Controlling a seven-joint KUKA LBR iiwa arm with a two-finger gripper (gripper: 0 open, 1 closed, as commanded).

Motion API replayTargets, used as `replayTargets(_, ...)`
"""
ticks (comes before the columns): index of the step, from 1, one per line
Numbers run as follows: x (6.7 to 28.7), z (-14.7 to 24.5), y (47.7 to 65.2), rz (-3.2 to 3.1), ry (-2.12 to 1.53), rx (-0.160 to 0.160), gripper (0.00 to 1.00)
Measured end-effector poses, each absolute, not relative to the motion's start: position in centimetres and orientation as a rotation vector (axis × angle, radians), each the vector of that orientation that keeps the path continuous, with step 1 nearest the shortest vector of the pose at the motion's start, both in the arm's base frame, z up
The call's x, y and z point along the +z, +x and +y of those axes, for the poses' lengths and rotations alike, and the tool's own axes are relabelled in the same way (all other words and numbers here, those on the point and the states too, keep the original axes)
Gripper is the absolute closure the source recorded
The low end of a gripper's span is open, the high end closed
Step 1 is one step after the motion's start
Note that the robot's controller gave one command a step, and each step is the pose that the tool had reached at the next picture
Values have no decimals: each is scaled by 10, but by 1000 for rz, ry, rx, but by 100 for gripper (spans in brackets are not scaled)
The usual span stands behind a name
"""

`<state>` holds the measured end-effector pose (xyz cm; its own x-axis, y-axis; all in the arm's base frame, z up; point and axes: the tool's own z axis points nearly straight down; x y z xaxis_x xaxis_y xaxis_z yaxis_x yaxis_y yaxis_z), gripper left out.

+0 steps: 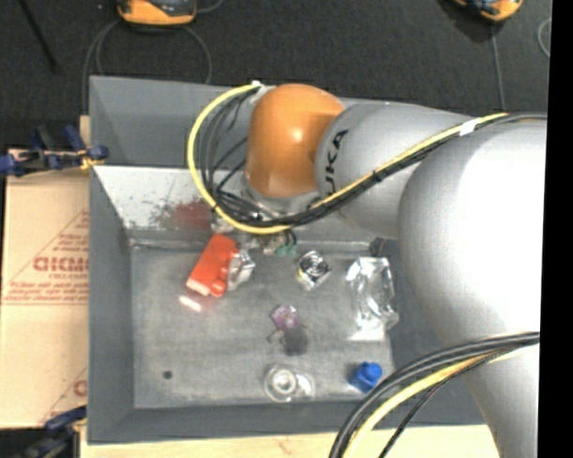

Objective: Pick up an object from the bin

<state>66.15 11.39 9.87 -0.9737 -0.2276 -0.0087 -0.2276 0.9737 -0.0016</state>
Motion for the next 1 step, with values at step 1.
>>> replayTargets(1, 127, 112, 664, 3112, -355, -1, 100)
